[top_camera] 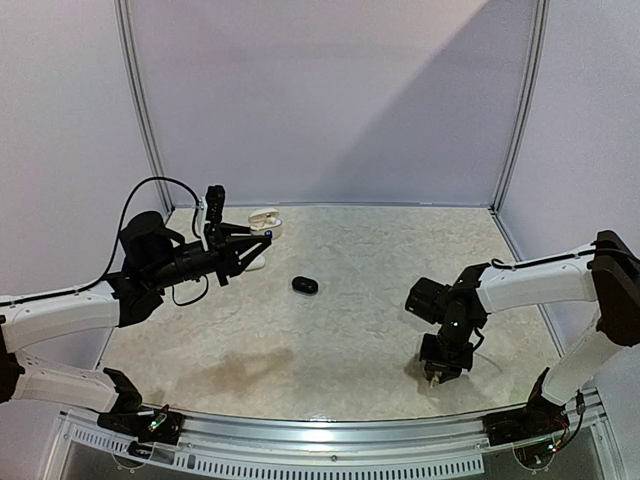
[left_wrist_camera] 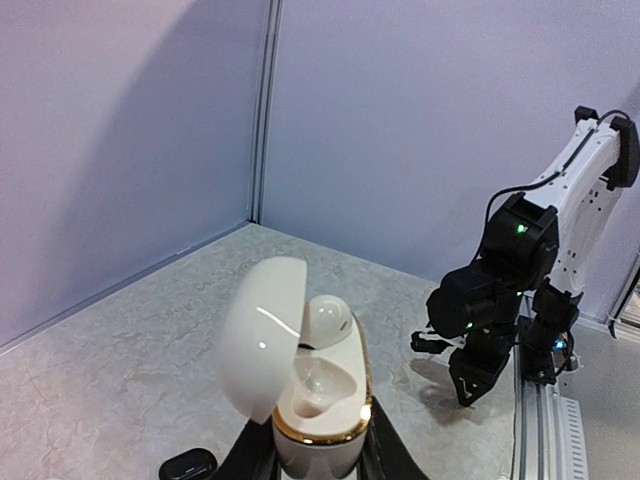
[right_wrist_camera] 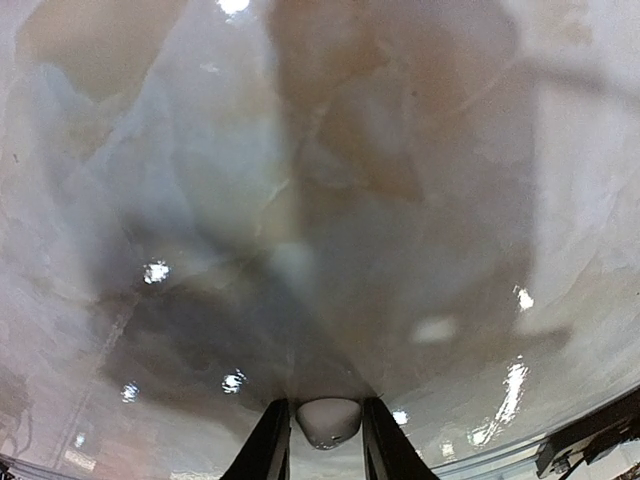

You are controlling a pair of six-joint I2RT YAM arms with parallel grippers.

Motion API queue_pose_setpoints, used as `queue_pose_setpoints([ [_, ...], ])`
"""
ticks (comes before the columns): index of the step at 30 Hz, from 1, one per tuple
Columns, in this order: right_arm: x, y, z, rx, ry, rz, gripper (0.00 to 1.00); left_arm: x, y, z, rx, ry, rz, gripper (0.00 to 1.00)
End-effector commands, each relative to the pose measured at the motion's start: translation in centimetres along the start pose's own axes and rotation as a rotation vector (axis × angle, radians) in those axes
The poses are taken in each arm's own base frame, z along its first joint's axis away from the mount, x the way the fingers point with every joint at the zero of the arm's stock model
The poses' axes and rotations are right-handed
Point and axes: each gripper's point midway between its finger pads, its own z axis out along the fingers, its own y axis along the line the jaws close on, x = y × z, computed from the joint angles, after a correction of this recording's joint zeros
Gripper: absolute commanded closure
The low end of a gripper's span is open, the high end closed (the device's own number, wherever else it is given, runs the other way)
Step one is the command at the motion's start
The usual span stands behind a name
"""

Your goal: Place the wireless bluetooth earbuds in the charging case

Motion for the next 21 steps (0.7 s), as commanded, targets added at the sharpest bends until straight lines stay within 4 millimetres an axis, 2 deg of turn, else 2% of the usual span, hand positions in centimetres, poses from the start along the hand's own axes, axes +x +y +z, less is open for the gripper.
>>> queue_pose_setpoints([
  [1,-0.3,-0.6,0.6,0.053,-0.011,-0.018,0.74,0.8,-0.4,-0.1,0.018,0.02,0.004,1.0],
  [8,-0.9,-0.7,0.5,0.079,-0.036,-0.024,0.73,0.8,-0.5,0.0,0.022,0.022,0.004,1.0],
  [17,-1.2,0.0,0.5,0.083,-0.039,-0.072,0.84,0.8,-0.5,-0.1,0.023,0.023,0.008,1.0],
  [21,-1.7,1.2,-0.4,0.055,-0.062,-0.117,0.87,1.0,-0.5,0.0,0.022,0.027,0.016,1.0],
])
